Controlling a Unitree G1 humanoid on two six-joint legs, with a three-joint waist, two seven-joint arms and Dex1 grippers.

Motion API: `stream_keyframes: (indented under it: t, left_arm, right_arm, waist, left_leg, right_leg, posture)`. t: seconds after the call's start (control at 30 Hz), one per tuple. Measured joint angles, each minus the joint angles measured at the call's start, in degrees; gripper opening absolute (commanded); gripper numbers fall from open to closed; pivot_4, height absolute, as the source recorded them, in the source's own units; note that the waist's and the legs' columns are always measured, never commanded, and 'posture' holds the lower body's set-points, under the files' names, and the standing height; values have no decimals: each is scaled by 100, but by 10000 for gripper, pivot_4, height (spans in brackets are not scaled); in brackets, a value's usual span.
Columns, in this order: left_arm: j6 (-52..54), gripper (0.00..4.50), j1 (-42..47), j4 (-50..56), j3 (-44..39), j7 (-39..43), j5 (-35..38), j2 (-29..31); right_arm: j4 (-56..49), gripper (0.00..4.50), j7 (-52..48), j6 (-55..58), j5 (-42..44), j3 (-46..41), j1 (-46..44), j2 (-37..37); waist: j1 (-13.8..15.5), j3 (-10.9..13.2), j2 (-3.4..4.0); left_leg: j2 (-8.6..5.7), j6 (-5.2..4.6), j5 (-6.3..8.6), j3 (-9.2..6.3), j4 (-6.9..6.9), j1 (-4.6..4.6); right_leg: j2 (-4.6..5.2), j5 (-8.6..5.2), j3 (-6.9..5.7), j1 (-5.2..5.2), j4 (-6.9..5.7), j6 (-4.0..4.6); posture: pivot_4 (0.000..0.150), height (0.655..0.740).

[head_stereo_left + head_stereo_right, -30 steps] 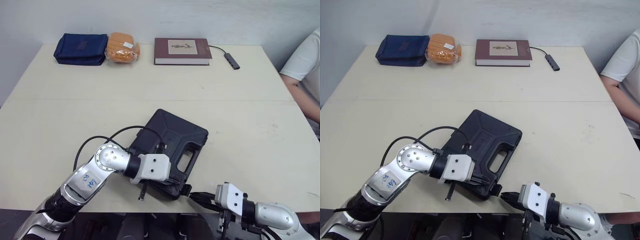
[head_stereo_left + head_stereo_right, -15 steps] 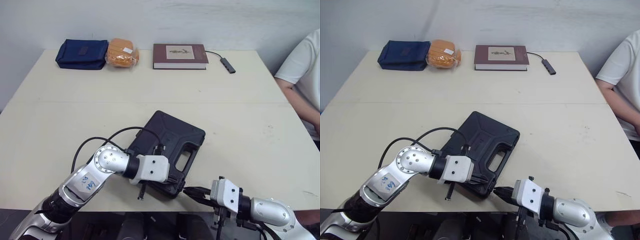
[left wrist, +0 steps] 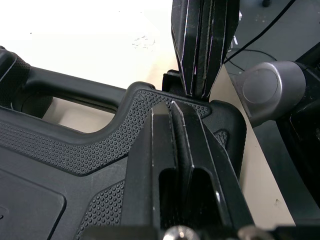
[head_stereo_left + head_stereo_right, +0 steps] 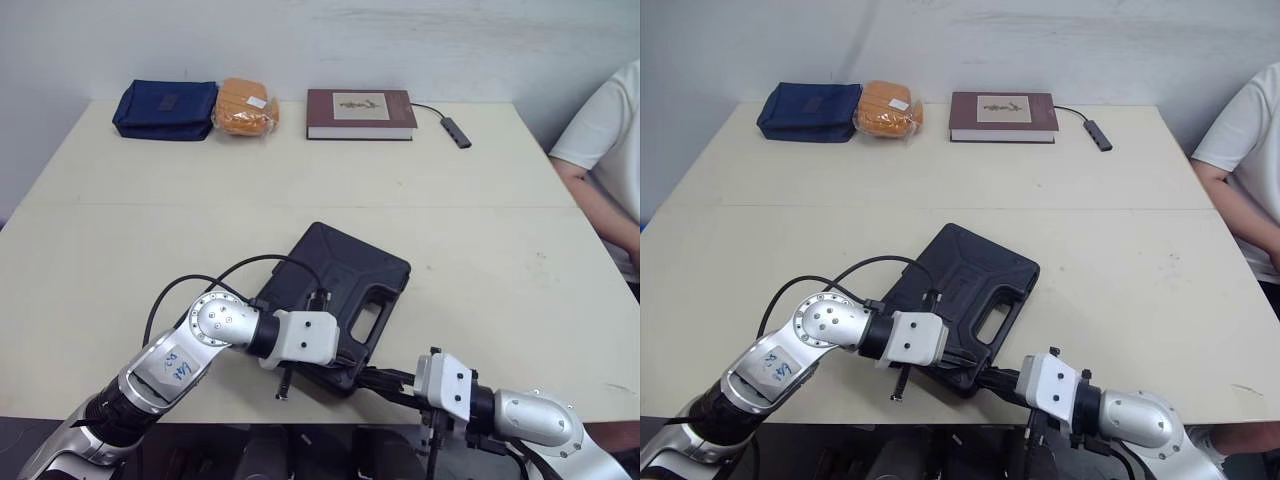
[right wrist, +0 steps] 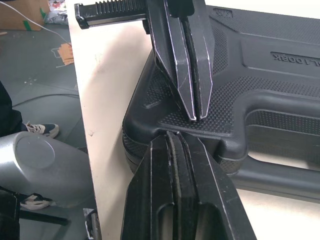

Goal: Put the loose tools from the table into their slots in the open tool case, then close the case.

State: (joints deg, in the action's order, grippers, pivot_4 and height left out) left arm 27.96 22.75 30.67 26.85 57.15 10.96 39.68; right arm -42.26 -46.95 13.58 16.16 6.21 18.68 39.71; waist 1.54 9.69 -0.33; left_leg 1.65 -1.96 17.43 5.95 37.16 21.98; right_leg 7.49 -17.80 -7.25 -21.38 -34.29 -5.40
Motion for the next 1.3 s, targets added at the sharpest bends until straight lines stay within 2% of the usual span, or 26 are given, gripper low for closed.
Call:
stream_keyframes:
  t: [0.17,0.37,0.67,1.3]
  left_arm:
    - [0,473,0,-7,1,-4,0,10]
    - [0,473,18,-23,15,-2,0,11]
    - [-1,473,50,-45,42,17,0,18]
    - [-23,473,101,-121,54,97,0,18]
  right_arm:
    - [-313,0,-152,31,539,-576,518,217]
    - [149,0,-211,7,169,-590,1023,412]
    - [568,0,-75,-120,-243,85,233,35]
    - [219,0,17,272,-164,221,-200,7]
  waist:
    - [2,-8,4]
    - [-1,-17,-3]
    - [-1,-31,12]
    - [-5,-44,7]
  left_leg:
    - [1,-1,1,0,1,-4]
    - [0,-2,1,1,1,-5]
    - [2,1,2,0,-1,-6]
    - [3,1,2,-1,-1,-8]
  right_leg:
    - [0,0,0,5,-1,0]
    - [0,-2,1,4,0,3]
    - [1,-4,1,2,0,7]
    - [0,-4,0,4,-3,8]
  posture:
    - [1500,7400]
    - [1500,7400]
    - [1500,7400]
    - [1500,7400]
